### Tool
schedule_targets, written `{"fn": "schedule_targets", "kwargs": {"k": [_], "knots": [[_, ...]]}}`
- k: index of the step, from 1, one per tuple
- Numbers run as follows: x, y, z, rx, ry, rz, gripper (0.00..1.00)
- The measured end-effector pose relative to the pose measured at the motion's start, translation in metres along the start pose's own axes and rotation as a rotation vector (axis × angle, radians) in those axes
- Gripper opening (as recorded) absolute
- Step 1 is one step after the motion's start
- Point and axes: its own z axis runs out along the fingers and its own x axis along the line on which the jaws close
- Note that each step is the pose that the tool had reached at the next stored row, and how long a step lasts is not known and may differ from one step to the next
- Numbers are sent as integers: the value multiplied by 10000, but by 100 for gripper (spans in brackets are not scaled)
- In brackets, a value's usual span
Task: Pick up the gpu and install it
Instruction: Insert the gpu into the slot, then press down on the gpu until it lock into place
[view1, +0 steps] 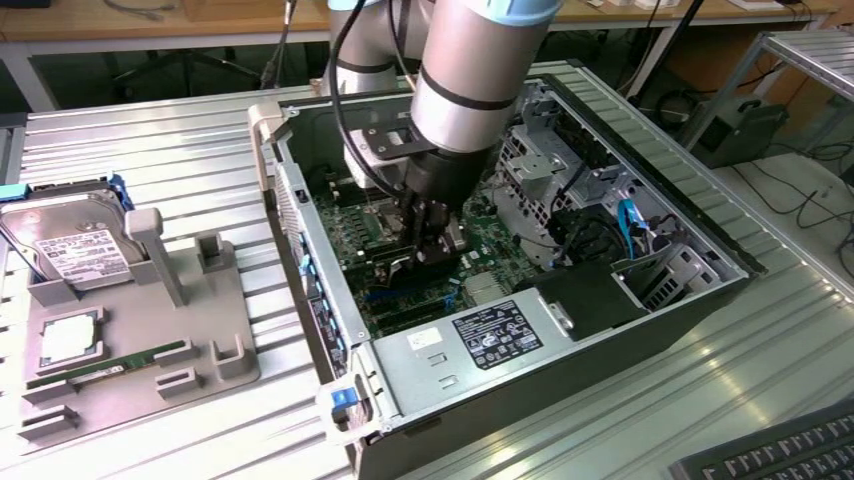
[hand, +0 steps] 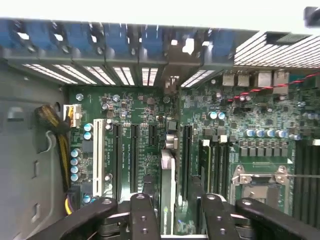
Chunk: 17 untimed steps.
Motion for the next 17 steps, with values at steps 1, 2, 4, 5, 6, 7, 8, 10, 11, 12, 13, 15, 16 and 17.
{"fn": "schedule_targets", "kwargs": {"k": [1, 2, 4, 5, 6, 7, 8, 10, 11, 12, 13, 15, 16, 17], "knots": [[-4, 9, -27, 1, 0, 1, 32], [-7, 17, -37, 0, 1, 0, 25], [-9, 28, -36, 2, -2, -1, 20], [-9, 28, -36, 3, -2, -1, 14], [-9, 28, -37, 2, -1, -1, 14], [-9, 28, -37, 2, 0, 0, 14], [-9, 28, -37, 1, 0, 0, 11], [-9, 28, -37, 1, 0, 0, 11], [-9, 28, -37, 1, 1, 0, 11], [-9, 28, -37, 2, 0, 0, 11], [-9, 28, -37, 2, 1, 0, 11], [-9, 28, -37, 2, 1, 0, 11], [-9, 28, -37, 1, 0, 0, 11], [-9, 28, -38, 1, 3, 1, 11]]}}
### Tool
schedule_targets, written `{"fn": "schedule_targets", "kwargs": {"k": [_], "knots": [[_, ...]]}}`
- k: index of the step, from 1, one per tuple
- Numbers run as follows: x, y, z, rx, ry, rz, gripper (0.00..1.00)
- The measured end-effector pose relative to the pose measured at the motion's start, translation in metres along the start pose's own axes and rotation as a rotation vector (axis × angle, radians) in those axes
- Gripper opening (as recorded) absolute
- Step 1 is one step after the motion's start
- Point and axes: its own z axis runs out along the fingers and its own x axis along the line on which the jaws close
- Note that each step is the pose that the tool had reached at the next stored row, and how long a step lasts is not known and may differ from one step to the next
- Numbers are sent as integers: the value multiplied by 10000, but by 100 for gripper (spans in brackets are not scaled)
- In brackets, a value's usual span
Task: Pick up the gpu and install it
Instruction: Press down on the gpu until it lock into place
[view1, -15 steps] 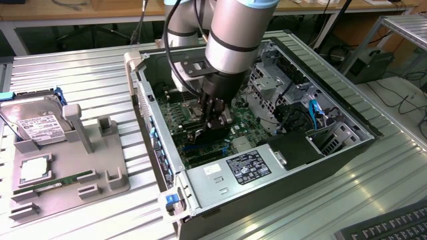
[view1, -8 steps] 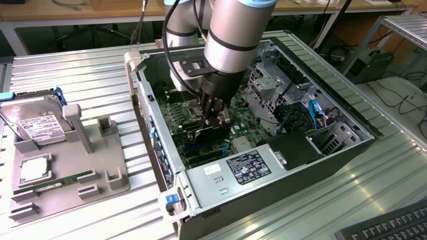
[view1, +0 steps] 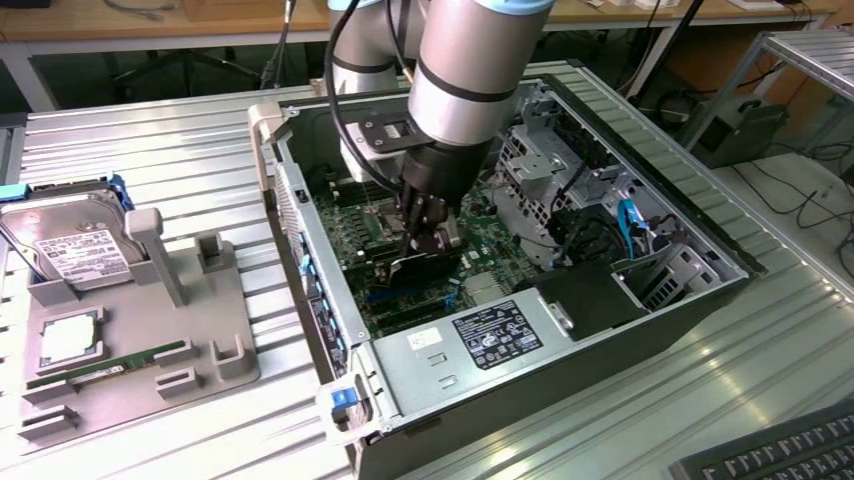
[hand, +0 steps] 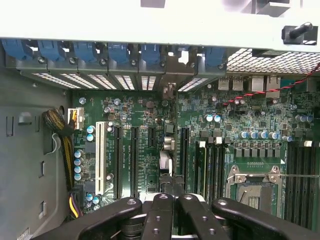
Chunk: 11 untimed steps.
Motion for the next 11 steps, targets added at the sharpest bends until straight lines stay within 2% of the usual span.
{"fn": "schedule_targets", "kwargs": {"k": [1, 3, 6, 11], "knots": [[-4, 6, 0, 6, 4, 0, 11], [-30, 26, 17, 66, 4, -4, 11], [-51, 80, 80, 111, 5, -8, 11], [-50, 86, 189, 123, 7, -19, 11]]}}
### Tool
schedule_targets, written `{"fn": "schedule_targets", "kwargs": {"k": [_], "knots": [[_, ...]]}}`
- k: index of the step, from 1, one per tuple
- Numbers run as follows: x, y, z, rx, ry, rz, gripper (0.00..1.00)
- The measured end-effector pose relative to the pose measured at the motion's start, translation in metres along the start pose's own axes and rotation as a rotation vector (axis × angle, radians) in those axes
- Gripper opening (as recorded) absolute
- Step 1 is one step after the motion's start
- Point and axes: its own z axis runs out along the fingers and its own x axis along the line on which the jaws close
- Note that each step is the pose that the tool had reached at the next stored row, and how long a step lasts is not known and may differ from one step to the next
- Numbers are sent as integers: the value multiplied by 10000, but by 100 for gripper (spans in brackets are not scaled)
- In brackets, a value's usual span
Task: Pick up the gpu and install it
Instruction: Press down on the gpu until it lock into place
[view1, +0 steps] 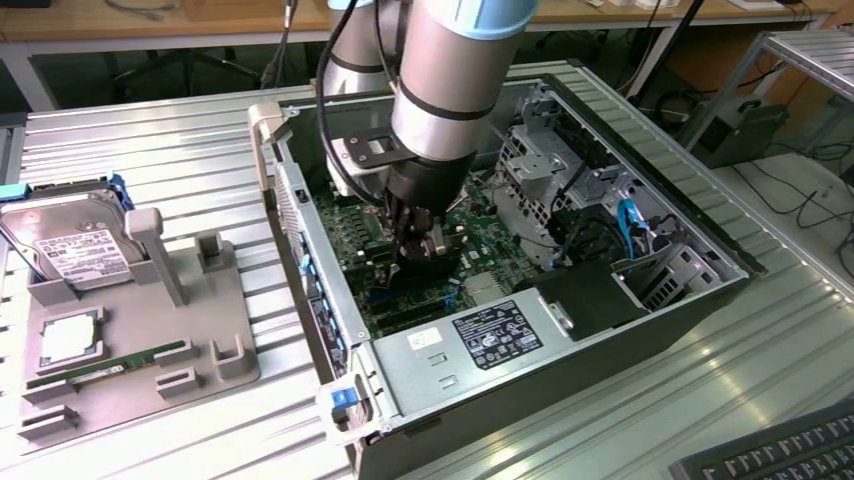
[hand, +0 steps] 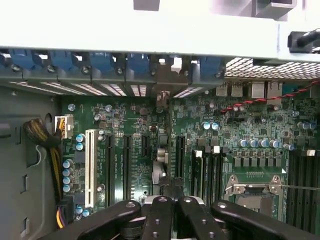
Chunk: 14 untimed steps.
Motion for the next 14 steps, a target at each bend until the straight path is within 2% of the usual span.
{"fn": "schedule_targets", "kwargs": {"k": [3, 4, 8, 14], "knots": [[2, 1, 7, -3, 3, -11, 11], [-2, 1, -39, 10, -19, -13, 11], [-13, 6, -226, -1, -4, -12, 11], [-13, 6, -227, -2, -1, -13, 11]]}}
